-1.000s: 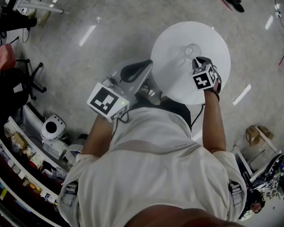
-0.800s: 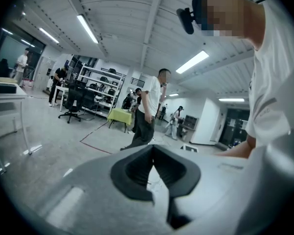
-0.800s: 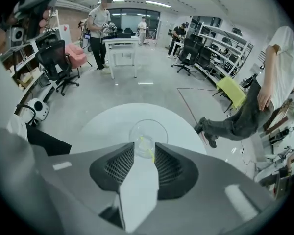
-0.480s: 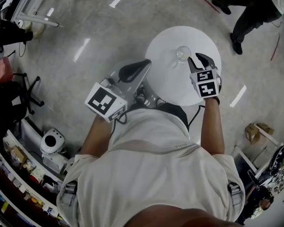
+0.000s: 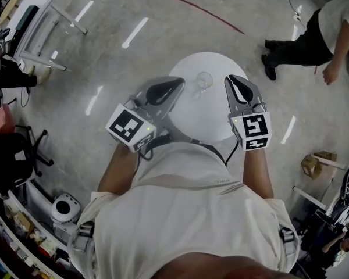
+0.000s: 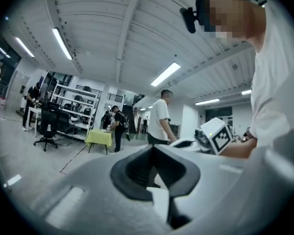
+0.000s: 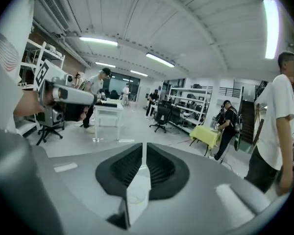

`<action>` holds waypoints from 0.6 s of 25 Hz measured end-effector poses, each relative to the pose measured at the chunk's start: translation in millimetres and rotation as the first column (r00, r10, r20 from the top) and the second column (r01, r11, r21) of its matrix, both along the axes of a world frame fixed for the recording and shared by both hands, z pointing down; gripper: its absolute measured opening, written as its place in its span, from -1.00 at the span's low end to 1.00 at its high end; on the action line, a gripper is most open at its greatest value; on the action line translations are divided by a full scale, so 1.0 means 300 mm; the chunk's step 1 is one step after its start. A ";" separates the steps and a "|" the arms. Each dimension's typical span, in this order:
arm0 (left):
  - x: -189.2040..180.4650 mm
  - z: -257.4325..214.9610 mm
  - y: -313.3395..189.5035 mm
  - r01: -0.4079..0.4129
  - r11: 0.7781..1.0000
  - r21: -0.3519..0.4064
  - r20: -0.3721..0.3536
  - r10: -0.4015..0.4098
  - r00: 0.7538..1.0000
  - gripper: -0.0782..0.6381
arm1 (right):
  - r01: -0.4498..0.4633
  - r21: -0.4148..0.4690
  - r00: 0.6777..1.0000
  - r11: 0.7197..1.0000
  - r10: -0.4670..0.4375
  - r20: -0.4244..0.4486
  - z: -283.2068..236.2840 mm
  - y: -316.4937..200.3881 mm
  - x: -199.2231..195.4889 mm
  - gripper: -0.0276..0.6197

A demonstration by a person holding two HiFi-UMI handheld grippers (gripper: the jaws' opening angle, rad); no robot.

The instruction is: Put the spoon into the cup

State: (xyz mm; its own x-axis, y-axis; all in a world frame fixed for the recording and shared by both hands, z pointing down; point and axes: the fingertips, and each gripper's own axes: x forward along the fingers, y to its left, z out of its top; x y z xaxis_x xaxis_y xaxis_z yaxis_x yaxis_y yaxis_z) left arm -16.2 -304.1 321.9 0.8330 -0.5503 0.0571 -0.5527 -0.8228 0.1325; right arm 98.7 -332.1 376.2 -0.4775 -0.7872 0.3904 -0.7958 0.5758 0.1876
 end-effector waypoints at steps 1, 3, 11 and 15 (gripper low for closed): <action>0.016 -0.023 0.008 -0.008 1.000 0.016 0.000 0.008 1.000 -0.78 | -0.015 0.034 1.000 0.999 0.014 0.016 -0.042 0.016 0.019 -0.82; 0.046 -0.066 0.024 -0.022 0.999 0.046 0.001 0.022 1.000 -0.78 | -0.040 0.091 0.998 0.995 0.036 0.043 -0.112 0.049 0.059 -0.84; 0.087 -0.179 0.084 -0.049 0.990 0.129 -0.002 0.049 0.999 -0.78 | -0.109 0.307 0.988 0.946 0.071 0.135 -0.316 0.172 0.133 -0.90; 0.115 -0.197 0.113 -0.065 0.988 0.143 0.000 0.066 0.998 -0.78 | -0.136 0.332 0.984 0.934 0.090 0.153 -0.356 0.200 0.172 -0.90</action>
State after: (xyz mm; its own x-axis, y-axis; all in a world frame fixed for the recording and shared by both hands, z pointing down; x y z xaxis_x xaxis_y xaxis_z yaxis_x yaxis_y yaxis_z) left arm 18.2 -270.4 262.9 0.8677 -0.4965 -0.0228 -0.4963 -0.8680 0.0134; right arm 150.2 -272.0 269.5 -0.4067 -0.9131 0.0294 -0.8830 0.4011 0.2438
